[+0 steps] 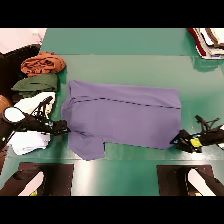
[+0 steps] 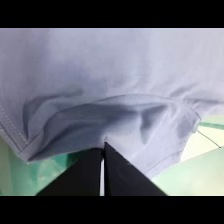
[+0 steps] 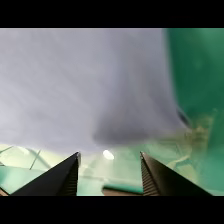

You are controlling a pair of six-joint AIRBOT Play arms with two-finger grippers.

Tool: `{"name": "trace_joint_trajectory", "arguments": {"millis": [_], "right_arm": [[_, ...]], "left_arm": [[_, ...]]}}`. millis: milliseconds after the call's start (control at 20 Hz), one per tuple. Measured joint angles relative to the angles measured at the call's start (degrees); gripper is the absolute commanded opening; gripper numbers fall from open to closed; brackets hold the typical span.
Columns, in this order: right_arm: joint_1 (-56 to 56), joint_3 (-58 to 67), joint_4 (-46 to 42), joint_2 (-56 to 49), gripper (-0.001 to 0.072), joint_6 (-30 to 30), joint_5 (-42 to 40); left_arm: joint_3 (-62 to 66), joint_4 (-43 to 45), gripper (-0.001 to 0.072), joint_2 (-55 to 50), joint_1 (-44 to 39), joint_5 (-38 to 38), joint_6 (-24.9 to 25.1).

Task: Fold the shirts.

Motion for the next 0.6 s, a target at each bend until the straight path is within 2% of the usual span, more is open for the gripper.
{"name": "trace_joint_trajectory", "arguments": {"millis": [100,150,350,600], "right_arm": [[3.85,-0.76,1.66,-2.16,0.0068,0.04,-2.32],[5.68,-1.01,2.12,-2.84,0.0015,0.04,-3.21],[10.05,-1.16,0.15,0.02,0.0015,0.02,-4.5],[11.3,5.73,-6.6,10.25,0.0013,2.14,4.79]], "left_arm": [[0.15,0.37,0.0022,0.0,0.0,-0.72,0.35],[0.44,0.72,0.0022,0.02,0.0,-1.31,0.39],[2.08,3.74,0.0022,1.62,0.0,-5.38,0.31],[3.74,4.92,0.0021,10.14,0.0,-12.33,-3.48]]}}
